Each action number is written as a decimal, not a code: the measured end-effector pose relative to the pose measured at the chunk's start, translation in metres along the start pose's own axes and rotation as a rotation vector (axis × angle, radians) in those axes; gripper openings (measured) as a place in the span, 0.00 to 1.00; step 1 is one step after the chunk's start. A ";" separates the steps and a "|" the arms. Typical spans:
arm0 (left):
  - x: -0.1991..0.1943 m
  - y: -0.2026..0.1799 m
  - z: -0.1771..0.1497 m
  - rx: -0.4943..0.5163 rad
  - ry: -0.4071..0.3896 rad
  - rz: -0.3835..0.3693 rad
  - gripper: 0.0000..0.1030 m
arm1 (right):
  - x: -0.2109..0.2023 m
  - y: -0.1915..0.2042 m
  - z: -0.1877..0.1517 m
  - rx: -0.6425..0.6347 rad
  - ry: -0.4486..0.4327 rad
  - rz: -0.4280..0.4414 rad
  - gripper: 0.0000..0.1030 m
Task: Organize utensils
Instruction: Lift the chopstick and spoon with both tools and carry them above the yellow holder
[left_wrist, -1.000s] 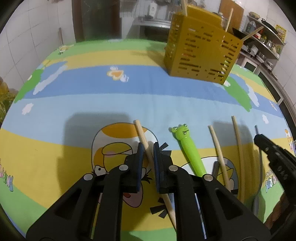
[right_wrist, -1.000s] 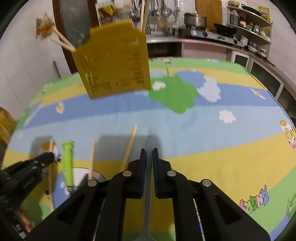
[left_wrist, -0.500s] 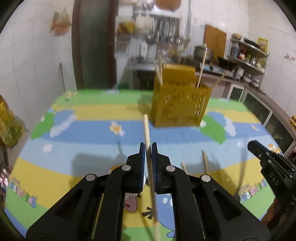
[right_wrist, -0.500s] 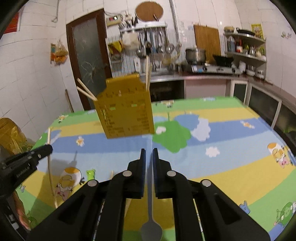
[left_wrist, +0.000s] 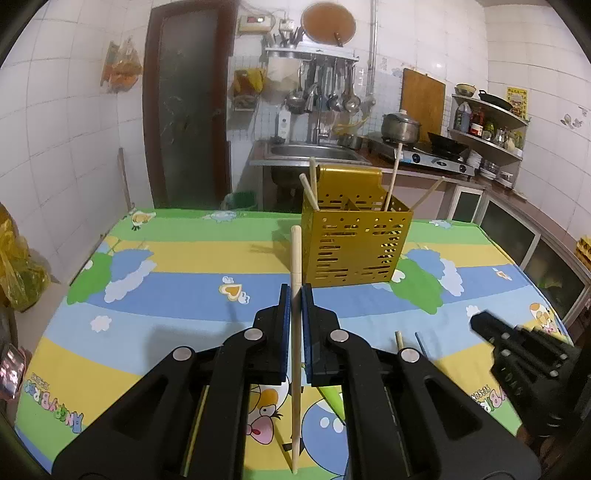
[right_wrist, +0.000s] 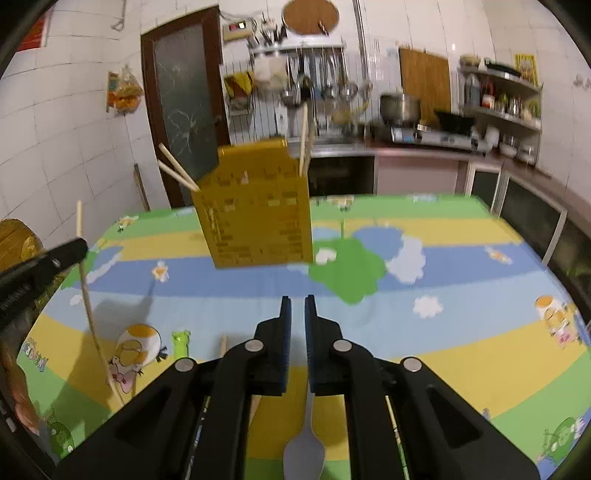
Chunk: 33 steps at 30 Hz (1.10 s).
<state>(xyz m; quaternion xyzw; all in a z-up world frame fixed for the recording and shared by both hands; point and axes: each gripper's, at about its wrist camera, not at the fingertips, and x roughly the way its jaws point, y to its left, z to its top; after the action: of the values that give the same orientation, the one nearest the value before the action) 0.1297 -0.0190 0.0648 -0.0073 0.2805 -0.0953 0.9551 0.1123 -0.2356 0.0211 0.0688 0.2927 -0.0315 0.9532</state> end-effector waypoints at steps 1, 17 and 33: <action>0.003 0.002 0.001 -0.004 0.007 0.000 0.04 | 0.007 -0.002 -0.002 0.004 0.024 0.005 0.08; 0.099 0.030 -0.004 -0.077 0.248 0.001 0.05 | 0.091 -0.017 -0.028 -0.022 0.244 -0.076 0.48; 0.084 0.027 0.001 -0.067 0.211 0.009 0.05 | 0.077 -0.013 -0.008 -0.006 0.185 -0.041 0.07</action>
<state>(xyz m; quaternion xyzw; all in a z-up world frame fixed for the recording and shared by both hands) 0.2043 -0.0080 0.0191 -0.0280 0.3826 -0.0819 0.9198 0.1705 -0.2489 -0.0308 0.0623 0.3808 -0.0437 0.9215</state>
